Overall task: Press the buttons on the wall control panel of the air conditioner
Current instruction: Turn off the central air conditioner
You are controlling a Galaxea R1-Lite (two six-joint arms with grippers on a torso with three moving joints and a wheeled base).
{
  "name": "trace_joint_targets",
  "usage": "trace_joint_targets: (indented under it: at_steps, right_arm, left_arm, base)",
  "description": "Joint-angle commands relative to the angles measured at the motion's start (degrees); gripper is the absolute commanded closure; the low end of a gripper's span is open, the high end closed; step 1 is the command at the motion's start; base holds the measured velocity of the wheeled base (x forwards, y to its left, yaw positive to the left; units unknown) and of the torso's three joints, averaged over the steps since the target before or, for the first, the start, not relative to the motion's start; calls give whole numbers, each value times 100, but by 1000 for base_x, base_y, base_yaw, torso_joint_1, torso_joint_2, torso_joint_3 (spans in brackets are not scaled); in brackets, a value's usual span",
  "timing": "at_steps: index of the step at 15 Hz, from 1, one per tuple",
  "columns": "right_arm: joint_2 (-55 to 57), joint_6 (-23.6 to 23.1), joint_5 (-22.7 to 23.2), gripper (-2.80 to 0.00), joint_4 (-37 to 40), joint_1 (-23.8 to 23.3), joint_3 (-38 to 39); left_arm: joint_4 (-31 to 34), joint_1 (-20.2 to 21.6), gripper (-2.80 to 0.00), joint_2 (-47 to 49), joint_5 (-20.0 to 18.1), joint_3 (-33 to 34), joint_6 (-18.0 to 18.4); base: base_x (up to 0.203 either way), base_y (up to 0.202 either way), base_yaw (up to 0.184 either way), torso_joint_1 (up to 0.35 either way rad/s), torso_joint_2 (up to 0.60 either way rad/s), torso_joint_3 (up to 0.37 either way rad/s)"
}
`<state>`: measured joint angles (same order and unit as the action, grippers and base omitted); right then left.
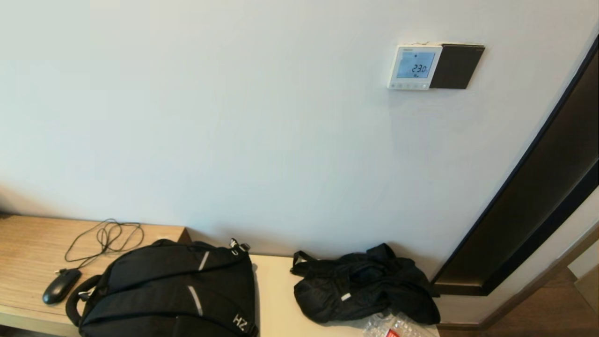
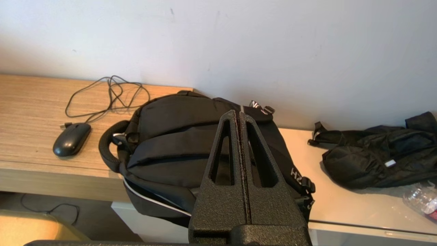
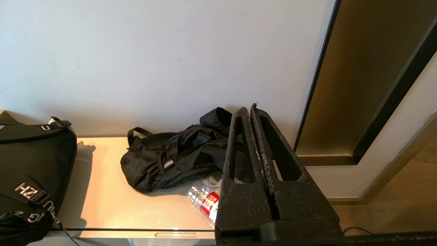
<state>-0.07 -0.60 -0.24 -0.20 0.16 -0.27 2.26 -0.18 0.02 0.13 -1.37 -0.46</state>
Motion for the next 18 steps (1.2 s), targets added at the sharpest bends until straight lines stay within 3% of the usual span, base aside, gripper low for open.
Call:
trace_joint_targets:
  at_steps: [1, 15, 18]
  right_arm:
    - [-19, -2, -2, 0, -15, 2, 3]
    - [-10, -2, 7, 0, 11, 2, -8]
    - [-4, -19, -34, 0, 290, 3, -505]
  left_arm:
    - [3, 1, 0, -2, 4, 5, -2]
    - [3, 1, 0, -2, 4, 5, 2]
    - [3, 1, 0, -2, 4, 5, 0]
  base:
    - [0, 0, 0, 0, 0, 0]
    - [0, 0, 0, 0, 0, 0]
    - [0, 0, 0, 0, 0, 0]
